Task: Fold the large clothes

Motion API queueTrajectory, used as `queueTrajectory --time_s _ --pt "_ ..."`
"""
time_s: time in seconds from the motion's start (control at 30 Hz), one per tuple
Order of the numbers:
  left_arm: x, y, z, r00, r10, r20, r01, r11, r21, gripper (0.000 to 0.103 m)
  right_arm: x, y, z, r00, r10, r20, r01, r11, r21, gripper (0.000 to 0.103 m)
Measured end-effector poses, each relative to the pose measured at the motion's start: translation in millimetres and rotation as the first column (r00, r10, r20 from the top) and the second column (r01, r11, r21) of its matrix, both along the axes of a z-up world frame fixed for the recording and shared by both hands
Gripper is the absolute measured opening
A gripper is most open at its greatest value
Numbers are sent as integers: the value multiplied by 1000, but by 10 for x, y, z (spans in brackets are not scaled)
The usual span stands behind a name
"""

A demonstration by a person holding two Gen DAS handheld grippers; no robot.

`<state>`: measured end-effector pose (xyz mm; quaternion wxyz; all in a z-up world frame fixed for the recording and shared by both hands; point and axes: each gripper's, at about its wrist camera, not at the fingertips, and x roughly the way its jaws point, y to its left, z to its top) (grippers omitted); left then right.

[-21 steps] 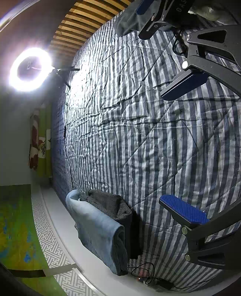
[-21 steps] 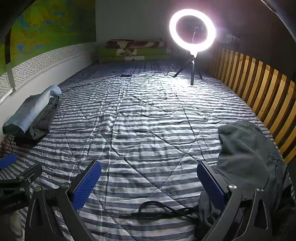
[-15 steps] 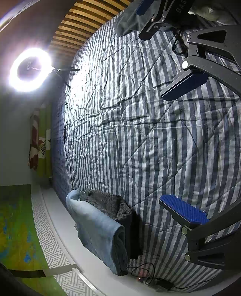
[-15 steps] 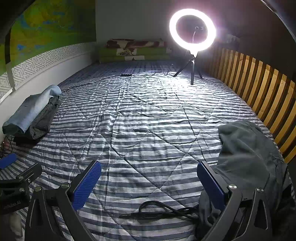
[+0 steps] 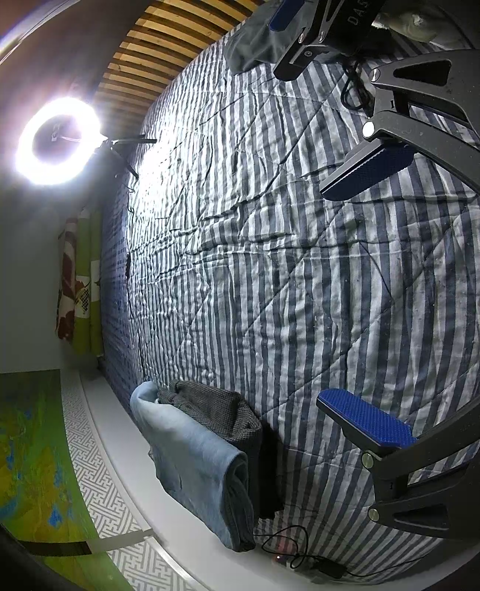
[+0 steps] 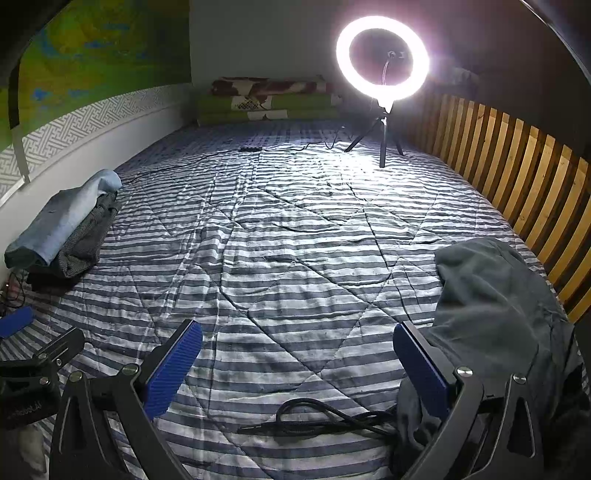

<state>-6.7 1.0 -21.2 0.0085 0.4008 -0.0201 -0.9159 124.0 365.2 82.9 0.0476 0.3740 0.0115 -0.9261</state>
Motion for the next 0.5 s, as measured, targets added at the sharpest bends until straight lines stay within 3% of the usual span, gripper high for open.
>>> queueTrajectory --time_s 0.5 --pt "2 -10 11 1000 3 -3 -3 1000 1 103 12 -2 10 1000 1 -2 -1 1000 2 102"
